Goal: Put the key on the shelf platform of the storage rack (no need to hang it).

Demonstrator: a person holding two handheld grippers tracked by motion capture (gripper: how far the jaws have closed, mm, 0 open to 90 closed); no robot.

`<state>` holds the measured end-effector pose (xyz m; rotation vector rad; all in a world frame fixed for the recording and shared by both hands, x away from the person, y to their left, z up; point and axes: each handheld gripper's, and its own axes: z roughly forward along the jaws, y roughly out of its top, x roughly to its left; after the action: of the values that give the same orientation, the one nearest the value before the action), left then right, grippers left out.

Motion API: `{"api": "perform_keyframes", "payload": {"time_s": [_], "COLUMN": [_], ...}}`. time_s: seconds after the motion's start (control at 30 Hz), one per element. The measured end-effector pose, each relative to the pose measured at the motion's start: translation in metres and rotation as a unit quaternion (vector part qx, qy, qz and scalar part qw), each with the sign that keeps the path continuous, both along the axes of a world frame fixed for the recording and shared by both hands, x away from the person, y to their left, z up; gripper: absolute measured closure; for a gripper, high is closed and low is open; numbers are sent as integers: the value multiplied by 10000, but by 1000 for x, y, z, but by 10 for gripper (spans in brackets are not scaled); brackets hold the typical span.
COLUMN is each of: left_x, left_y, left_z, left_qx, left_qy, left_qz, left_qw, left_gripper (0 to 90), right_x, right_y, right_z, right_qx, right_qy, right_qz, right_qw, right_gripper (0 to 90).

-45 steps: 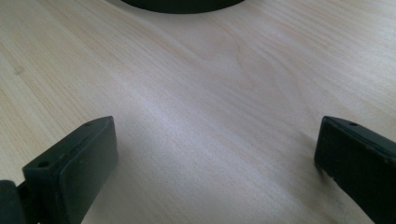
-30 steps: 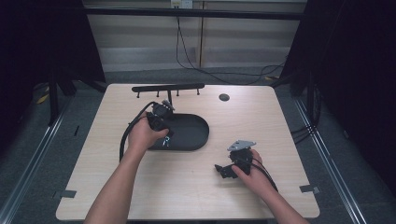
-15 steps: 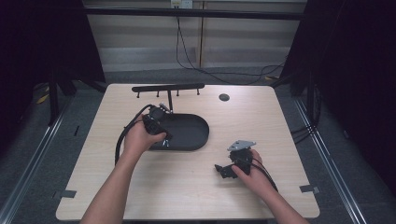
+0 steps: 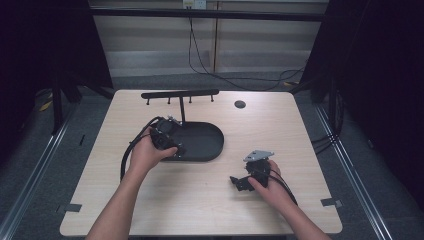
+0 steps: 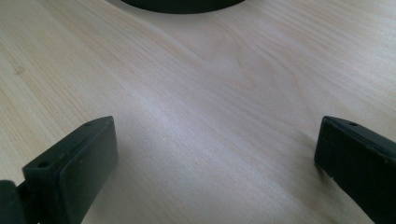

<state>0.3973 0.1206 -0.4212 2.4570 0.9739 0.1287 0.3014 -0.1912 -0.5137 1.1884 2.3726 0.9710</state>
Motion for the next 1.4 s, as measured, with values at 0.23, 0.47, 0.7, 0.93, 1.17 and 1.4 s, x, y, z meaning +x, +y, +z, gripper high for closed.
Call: {"api": "perform_keyframes", "payload": {"time_s": [0.23, 0.47, 0.7, 0.93, 1.17, 1.4], "left_x": [-6, -13, -18, -23, -29, -36], "left_y": [5, 9, 11, 19, 24, 26], "left_z": [-3, -4, -10, -16, -20, -22], "left_qx": [-100, -113, -145, -263, -224, -212], "left_qy": [25, 28, 142, 200, 267, 272], "left_qz": [-25, -148, -124, -32, -141, -144], "left_qw": [9999, 9998, 9997, 9994, 9993, 9993], "left_gripper": [278, 237, 210, 197, 187, 186], "right_x": [0, 0, 0, 0, 0, 0], "right_y": [0, 0, 0, 0, 0, 0], "right_z": [0, 0, 0, 0, 0, 0], "right_qx": [-2, -1, -1, -1, -1, 0], "right_qy": [-3, -2, -1, -2, -3, -2], "right_qz": [2, 0, 0, 1, 1, 0], "right_qw": [10000, 10000, 10000, 10000, 10000, 10000], "right_gripper": [0, 0, 0, 0, 0, 0]}}
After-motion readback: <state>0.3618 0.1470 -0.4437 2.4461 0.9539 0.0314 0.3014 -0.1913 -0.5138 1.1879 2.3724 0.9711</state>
